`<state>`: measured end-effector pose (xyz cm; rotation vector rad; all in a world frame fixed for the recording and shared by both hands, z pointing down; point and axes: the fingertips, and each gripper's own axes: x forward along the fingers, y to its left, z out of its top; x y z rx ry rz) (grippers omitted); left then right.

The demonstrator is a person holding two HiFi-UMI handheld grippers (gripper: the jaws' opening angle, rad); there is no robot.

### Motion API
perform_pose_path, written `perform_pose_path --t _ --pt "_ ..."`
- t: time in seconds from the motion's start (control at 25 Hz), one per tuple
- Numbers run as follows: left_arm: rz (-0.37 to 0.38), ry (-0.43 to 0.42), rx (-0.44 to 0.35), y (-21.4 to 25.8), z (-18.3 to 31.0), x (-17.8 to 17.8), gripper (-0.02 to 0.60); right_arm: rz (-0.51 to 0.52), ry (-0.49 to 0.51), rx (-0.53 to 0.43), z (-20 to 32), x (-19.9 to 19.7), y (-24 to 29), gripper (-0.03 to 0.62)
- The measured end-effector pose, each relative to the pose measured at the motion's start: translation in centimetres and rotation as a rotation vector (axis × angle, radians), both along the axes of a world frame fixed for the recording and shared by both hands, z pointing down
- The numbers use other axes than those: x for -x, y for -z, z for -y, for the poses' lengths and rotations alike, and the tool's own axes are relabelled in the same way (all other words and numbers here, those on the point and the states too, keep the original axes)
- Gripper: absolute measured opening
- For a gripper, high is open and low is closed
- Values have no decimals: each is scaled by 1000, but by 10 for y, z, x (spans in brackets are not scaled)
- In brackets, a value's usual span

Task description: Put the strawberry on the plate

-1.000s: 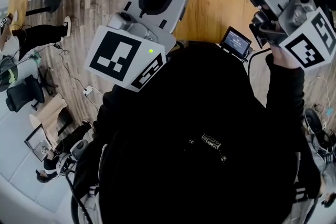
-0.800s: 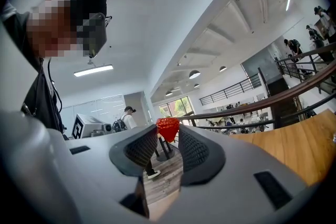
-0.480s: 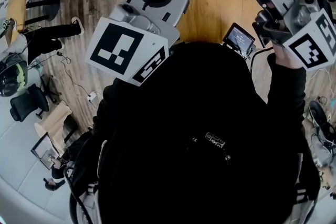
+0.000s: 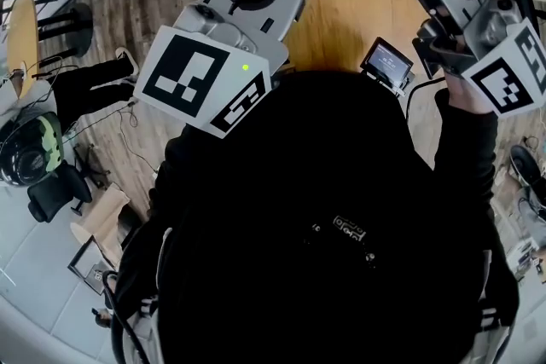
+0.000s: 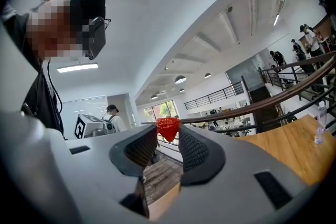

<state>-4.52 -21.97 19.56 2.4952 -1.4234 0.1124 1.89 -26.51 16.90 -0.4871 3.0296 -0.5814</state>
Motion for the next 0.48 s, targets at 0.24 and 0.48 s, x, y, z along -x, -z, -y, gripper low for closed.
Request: perform_pose_path --t 0.24,0.48 --pt "-15 -40 -1 -9 14 -7 3 -7 -41 7 14 -9 -10 137" --pt "-33 -56 25 -18 16 38 3 -36 -56 11 16 36 -13 137"
